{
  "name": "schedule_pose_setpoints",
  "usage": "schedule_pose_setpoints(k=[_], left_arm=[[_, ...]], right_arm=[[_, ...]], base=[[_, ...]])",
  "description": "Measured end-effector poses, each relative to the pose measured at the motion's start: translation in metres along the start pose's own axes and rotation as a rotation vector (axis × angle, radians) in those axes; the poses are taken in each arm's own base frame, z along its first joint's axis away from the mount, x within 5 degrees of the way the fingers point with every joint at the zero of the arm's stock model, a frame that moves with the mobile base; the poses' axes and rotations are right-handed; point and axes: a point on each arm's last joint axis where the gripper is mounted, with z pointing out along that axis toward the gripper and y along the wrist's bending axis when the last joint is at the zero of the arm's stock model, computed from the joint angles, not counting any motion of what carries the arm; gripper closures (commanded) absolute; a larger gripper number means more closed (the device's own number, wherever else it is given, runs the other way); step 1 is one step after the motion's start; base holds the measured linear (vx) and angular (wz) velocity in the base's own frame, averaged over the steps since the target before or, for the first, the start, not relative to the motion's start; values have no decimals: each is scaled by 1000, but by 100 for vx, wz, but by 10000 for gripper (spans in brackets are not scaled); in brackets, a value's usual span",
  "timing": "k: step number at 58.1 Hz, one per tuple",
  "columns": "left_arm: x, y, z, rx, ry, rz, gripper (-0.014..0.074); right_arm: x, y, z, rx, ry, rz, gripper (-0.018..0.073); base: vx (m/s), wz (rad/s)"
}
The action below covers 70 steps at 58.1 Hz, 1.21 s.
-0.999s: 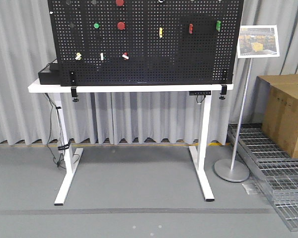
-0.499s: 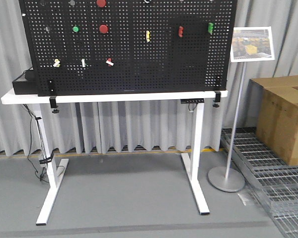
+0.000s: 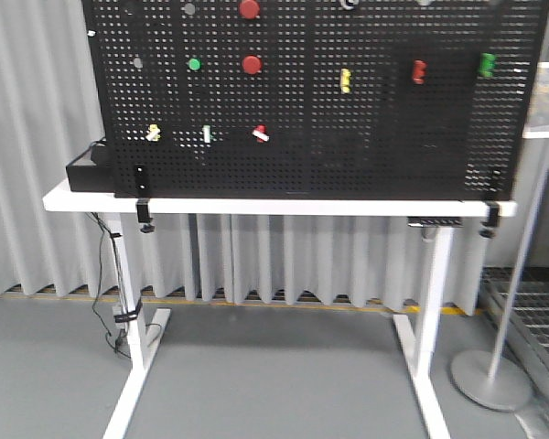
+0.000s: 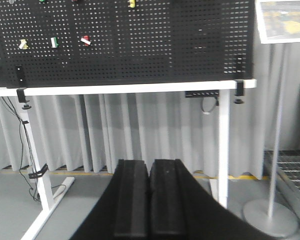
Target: Rotate knob clockwise with right arm
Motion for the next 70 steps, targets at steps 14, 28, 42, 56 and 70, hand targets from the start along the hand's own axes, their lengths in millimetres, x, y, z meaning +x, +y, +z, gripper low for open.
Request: schedule_pose_setpoints(k=[14, 28, 42, 56, 70], left_arm=[[0, 0, 0, 0, 0, 0, 603], [0, 0, 0, 0, 0, 0, 603], [0, 0, 0, 0, 0, 0, 603], [0, 0, 0, 0, 0, 0, 603], [0, 0, 0, 0, 0, 0, 603]], right_arm=[[0, 0, 0, 0, -1, 0, 568], [0, 0, 0, 0, 0, 0, 568], [0, 0, 0, 0, 0, 0, 568], [0, 0, 0, 0, 0, 0, 568], [0, 0, 0, 0, 0, 0, 568]], base=[[41, 12], [45, 3], [47, -5], [44, -5], [40, -1]])
